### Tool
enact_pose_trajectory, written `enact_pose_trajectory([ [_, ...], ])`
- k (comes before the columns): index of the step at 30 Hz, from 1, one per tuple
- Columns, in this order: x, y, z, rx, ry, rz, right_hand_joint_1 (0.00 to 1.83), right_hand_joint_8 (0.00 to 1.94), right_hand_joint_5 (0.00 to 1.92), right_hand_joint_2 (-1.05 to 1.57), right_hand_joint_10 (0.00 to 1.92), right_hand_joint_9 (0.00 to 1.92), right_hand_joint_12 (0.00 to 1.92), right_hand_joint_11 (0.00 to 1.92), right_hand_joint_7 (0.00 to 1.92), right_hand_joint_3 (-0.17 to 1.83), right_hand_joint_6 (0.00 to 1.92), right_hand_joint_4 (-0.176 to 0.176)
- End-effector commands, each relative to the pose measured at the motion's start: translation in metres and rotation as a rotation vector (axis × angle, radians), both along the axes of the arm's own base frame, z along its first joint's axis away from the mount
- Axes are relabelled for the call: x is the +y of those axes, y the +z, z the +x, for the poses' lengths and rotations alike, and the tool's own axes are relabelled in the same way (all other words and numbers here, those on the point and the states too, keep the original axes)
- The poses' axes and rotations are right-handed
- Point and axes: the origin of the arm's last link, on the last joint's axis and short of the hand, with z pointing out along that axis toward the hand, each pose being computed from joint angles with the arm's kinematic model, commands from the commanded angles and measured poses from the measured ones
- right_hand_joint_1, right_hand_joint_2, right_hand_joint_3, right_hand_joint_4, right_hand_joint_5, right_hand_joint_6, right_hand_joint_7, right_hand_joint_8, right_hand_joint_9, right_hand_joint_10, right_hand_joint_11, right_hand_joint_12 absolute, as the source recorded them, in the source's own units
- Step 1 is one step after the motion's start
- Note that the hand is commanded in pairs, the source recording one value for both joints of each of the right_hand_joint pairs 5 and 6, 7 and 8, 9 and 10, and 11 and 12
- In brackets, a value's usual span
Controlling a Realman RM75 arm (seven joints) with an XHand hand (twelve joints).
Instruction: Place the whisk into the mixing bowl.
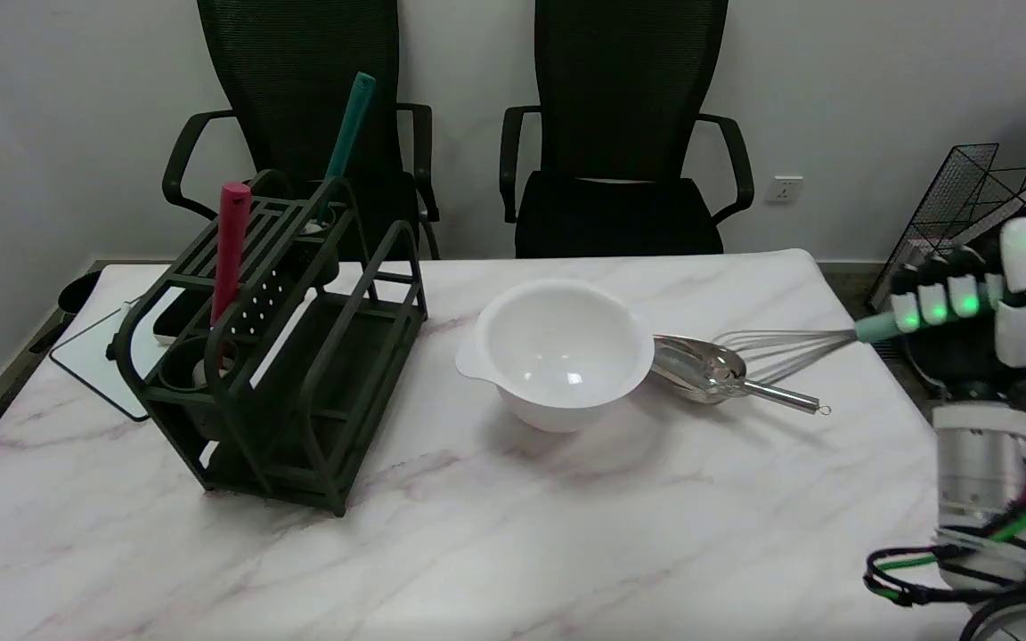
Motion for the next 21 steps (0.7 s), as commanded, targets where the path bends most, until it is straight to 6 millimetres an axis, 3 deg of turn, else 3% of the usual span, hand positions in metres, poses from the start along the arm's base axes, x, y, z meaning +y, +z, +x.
enact_pose_trajectory([
  [1,-0.107,-0.055,0.055,-0.027,-0.082,0.379,0.86,1.92,1.92,1.43,1.92,1.92,1.92,1.92,1.92,1.19,1.92,0.0],
  [14,-0.158,-0.094,0.054,-0.009,-0.233,0.517,0.87,1.92,1.92,1.49,1.92,1.92,1.92,1.92,1.92,1.06,1.92,0.0],
  [21,-0.194,-0.098,0.048,0.034,-0.225,0.483,0.87,1.92,1.92,1.51,1.92,1.92,1.92,1.92,1.92,1.05,1.92,0.0],
])
